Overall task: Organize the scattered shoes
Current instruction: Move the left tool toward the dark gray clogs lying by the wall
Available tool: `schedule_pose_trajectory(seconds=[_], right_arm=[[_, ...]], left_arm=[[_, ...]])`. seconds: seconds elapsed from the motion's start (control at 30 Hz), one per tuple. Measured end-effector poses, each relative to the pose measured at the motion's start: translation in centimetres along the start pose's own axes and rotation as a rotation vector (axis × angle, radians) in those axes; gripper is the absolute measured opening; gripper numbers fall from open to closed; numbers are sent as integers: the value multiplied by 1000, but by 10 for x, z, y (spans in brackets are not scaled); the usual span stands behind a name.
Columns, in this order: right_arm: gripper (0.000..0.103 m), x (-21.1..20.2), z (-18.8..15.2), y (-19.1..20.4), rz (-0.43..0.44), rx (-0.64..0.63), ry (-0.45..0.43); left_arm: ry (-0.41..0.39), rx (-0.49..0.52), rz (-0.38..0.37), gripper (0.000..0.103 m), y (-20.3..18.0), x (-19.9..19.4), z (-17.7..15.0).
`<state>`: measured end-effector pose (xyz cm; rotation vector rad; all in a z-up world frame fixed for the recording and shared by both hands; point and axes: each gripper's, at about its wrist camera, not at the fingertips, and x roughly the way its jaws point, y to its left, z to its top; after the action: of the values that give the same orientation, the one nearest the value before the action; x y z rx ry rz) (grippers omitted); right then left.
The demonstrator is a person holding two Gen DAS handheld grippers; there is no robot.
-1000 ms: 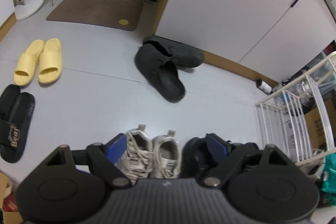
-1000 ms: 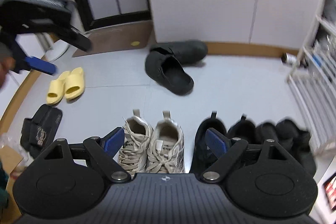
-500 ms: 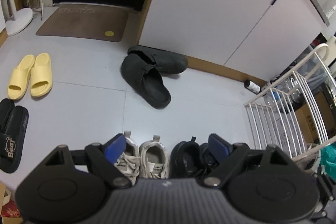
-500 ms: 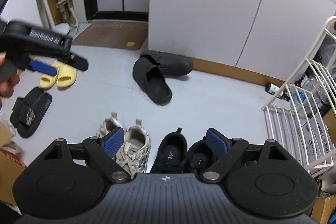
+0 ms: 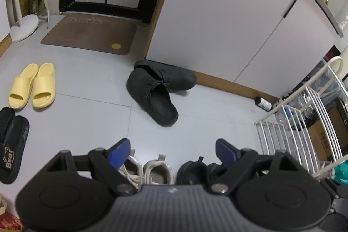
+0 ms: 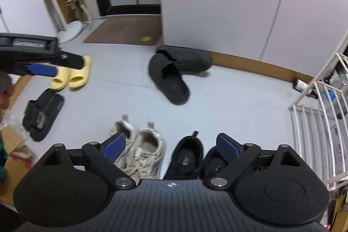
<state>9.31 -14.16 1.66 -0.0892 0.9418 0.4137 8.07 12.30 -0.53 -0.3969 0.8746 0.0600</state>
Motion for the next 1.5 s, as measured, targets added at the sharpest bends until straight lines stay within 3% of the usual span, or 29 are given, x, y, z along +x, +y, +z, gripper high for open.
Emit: schedule_pose_trajectory(seconds=[0.07, 0.23, 0.57, 0.73, 0.87, 1.1, 1.3, 1.5], right_arm=[[94, 1, 4, -4, 11, 43, -1], [94, 0, 6, -17, 31, 118, -2], [94, -22, -8, -53, 14, 73, -1], [94, -41, -12, -79, 49, 115, -30], [94, -44, -14, -99, 60, 214, -44], [94, -23, -13, -93, 54, 154, -25], [94, 1, -2, -104, 13, 182, 6], [94, 9, 7, -109, 4, 210, -5]], left_arm=[[5, -5, 10, 87, -5, 0, 0], [-1, 60, -44, 88, -24, -12, 2], [19, 111, 57, 88, -59, -32, 25], [4, 181, 101, 88, -84, -37, 41], [8, 212, 124, 88, -98, -24, 49], [45, 238, 110, 88, -103, 27, 66], [76, 262, 126, 87, -96, 74, 72], [64, 195, 113, 86, -77, 114, 87]])
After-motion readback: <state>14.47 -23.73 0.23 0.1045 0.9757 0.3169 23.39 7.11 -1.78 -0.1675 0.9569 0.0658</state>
